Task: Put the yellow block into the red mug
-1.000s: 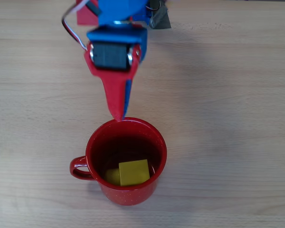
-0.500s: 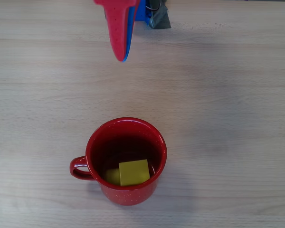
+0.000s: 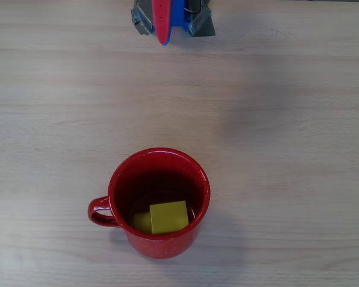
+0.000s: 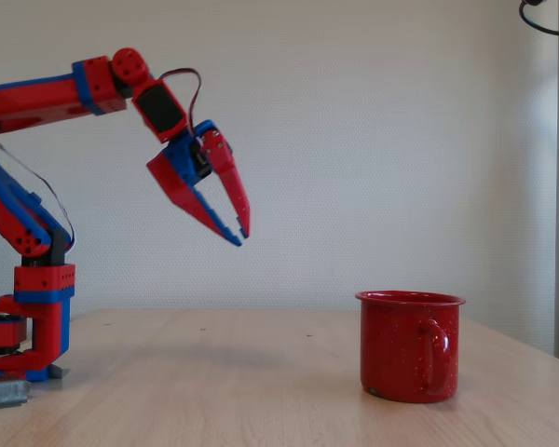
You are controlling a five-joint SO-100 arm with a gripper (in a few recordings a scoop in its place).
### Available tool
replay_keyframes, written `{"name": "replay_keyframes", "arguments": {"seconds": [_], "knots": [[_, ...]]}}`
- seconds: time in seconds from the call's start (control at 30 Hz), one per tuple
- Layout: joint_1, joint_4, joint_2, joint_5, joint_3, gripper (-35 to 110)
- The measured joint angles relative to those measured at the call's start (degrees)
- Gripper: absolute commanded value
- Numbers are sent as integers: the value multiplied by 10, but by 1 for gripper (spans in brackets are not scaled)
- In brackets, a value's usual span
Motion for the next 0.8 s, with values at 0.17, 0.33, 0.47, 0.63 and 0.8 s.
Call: {"name": "replay_keyframes", "arguments": {"seconds": [0.17, 0.33, 0.47, 0.63, 0.8], "knots": [[-15, -39, 120, -1, 146, 0], [-23, -68, 256, -5, 308, 0], [-28, -76, 358, -8, 418, 0], [-32, -76, 439, 9, 493, 0], [-39, -53, 470, 17, 513, 0]]}}
